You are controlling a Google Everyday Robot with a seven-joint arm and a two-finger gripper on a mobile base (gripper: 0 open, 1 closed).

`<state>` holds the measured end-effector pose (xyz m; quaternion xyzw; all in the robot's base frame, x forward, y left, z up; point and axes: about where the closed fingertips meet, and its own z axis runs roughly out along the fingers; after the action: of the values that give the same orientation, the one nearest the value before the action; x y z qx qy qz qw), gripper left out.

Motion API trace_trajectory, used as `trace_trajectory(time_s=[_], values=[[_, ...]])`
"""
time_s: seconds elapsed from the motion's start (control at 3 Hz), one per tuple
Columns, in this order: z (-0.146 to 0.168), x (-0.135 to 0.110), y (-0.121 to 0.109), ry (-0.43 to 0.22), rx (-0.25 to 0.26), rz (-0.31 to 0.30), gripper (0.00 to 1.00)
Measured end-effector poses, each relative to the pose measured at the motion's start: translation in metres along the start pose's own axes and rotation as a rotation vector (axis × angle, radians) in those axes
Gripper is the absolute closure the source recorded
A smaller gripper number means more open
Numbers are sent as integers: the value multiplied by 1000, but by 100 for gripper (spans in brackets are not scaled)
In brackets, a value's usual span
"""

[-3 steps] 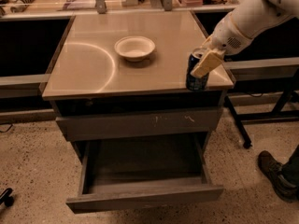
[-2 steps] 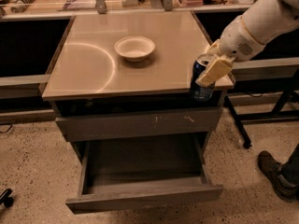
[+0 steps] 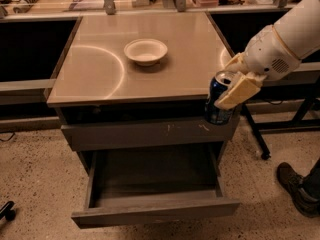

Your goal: Place pepsi can into middle drawer

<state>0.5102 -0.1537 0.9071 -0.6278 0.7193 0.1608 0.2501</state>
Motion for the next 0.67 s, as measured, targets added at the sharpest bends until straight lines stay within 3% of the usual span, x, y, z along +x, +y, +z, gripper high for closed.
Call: trace_trajectory(time_s=[0.33, 0.67], values=[[19, 8, 10, 2, -20, -25, 100], [61, 31, 35, -23, -43, -49, 100]])
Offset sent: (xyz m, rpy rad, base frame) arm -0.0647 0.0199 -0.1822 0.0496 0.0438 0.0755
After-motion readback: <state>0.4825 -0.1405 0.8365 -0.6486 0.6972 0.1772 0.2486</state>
